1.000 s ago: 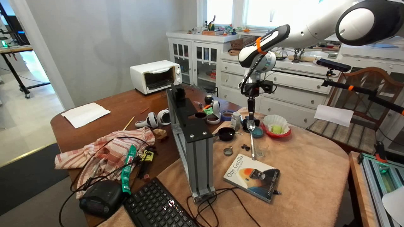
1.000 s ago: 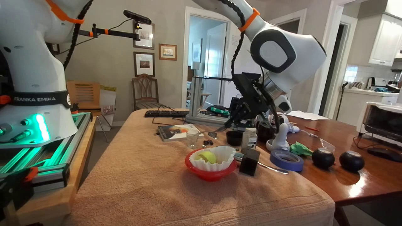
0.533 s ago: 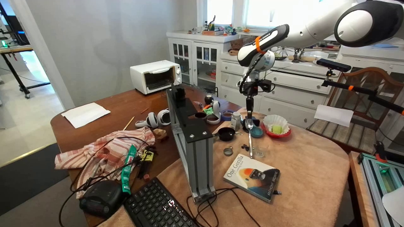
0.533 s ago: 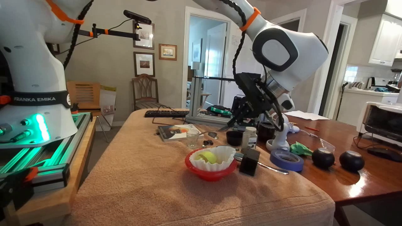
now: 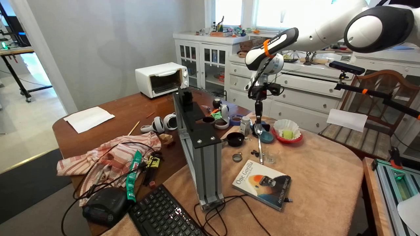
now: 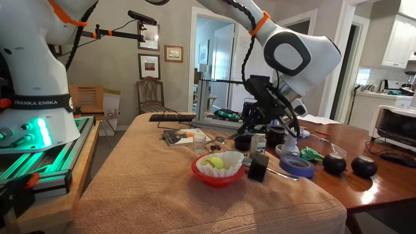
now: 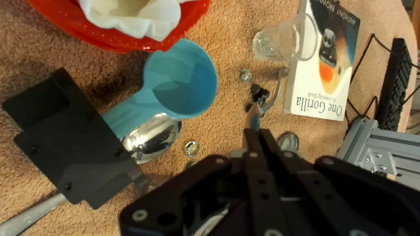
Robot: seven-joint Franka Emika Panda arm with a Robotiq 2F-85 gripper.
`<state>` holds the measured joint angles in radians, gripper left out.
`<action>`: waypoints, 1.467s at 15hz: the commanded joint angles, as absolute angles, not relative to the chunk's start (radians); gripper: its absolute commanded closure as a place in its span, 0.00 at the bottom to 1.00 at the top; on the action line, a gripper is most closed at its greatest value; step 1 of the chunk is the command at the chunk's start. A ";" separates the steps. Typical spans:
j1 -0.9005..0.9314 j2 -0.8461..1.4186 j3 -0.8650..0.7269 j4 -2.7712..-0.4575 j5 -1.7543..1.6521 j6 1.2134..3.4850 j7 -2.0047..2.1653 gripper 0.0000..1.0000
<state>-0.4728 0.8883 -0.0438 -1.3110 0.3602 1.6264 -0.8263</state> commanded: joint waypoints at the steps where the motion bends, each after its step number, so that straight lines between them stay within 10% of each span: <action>1: -0.473 0.916 -0.033 -1.275 0.337 1.580 -0.813 0.99; 22: -0.477 0.929 -0.024 -1.226 0.349 1.482 -0.731 0.99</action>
